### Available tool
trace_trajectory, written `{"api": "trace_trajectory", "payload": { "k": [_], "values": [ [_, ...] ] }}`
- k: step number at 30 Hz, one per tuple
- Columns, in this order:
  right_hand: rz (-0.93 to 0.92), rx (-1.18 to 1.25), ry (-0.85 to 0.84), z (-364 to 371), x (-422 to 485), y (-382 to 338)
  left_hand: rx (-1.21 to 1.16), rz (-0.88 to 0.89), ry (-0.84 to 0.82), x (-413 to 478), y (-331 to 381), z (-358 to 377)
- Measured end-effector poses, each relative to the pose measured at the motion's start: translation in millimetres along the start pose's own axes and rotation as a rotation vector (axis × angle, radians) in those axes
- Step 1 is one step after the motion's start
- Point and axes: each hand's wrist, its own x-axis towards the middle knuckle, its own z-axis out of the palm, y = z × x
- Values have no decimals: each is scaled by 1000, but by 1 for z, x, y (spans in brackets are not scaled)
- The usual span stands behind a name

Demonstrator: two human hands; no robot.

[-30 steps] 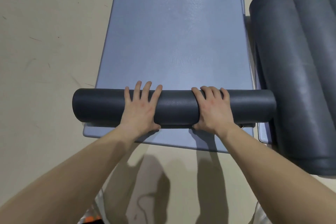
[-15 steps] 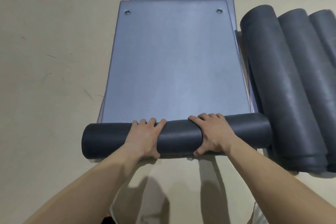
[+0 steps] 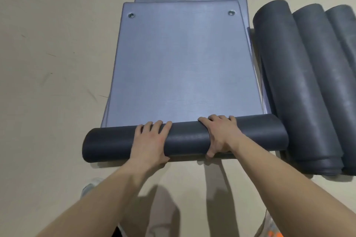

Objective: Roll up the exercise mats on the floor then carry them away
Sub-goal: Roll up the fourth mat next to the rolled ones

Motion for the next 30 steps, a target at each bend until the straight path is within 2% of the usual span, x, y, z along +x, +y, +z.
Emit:
{"api": "trace_trajectory", "payload": {
  "k": [2, 4, 6, 8, 10, 12, 13, 17, 19, 21, 24, 26, 30],
  "values": [
    [18, -16, 55, -3, 3, 2, -67, 27, -9, 21, -11, -10],
    [23, -113, 227, 12, -5, -3, -125, 61, -134, 41, -22, -25],
    [21, -162, 318, 21, -7, -2, -136, 75, -233, 56, -27, -35],
    [4, -133, 271, 3, 6, 2, -94, 17, -161, 59, -28, -36],
    [-20, -95, 163, -24, 22, 9, -1, -40, 8, 46, -23, -24],
    [-41, -83, 99, -40, 31, 11, 46, -23, 110, 38, -22, -13],
    [-42, -91, 121, -40, 32, 10, 39, -7, 113, 42, -26, -14],
    [-22, -231, 428, -4, 23, 8, -76, 61, -21, 79, -47, -42],
    [-18, -252, 499, 12, 25, 8, -97, 68, -58, 88, -48, -46],
    [-19, -247, 496, 1, 40, 11, -33, 21, 18, 84, -45, -38],
    [-55, -228, 368, -33, 62, 17, 134, -8, 106, 78, -37, -18],
    [-45, -218, 315, -40, 70, 17, 121, -2, 103, 88, -43, -18],
    [-18, -291, 393, -27, 73, 13, 29, 39, 50, 109, -53, -29]
  ]
}}
